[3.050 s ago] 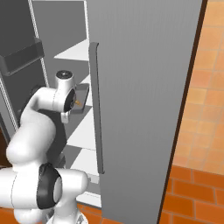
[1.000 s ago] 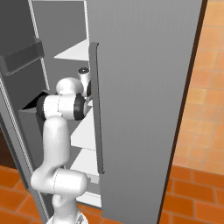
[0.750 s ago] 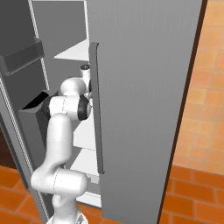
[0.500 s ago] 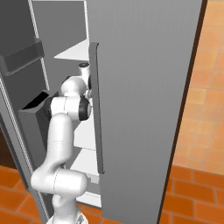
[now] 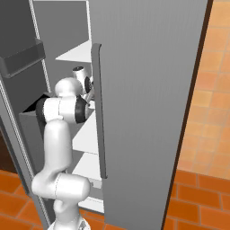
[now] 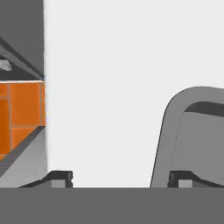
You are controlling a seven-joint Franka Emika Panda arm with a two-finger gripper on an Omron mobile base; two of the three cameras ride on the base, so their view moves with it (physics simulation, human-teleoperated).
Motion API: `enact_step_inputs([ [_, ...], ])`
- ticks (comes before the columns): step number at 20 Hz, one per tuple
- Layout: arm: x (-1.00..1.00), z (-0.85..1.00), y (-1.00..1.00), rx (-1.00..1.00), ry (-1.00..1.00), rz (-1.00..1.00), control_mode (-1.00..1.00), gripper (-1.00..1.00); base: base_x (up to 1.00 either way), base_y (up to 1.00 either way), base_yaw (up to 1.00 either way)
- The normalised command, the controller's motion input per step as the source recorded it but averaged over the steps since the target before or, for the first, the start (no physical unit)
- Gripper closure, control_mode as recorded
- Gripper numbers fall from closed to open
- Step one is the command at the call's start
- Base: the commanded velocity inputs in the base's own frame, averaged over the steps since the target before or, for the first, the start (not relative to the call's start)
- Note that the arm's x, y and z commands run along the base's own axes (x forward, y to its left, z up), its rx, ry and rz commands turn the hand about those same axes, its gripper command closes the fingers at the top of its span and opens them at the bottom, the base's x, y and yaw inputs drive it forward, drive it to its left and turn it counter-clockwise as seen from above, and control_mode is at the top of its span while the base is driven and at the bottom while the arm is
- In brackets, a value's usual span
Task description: Take the meat container that has the shrimp and place it on the second highest rack of the freezer. Then take the vegetable container that has the cucumber and lime and place it on the highest rack of the freezer.
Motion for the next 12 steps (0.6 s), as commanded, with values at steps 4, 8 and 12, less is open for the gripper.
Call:
enact_step_inputs([
  [4,-0.83,0.37,-0.06,0.00,-0.16,0.00,-1.00,-1.00,0.00,0.00,0.00],
  [8,-0.54,0.75,-0.16,0.01,-0.17,0.00,-1.00,-1.00,0.00,0.00,0.00],
  [12,-0.66,0.59,-0.18,0.05,-0.11,0.00,-1.00,-1.00,0.00,0.00,0.00],
])
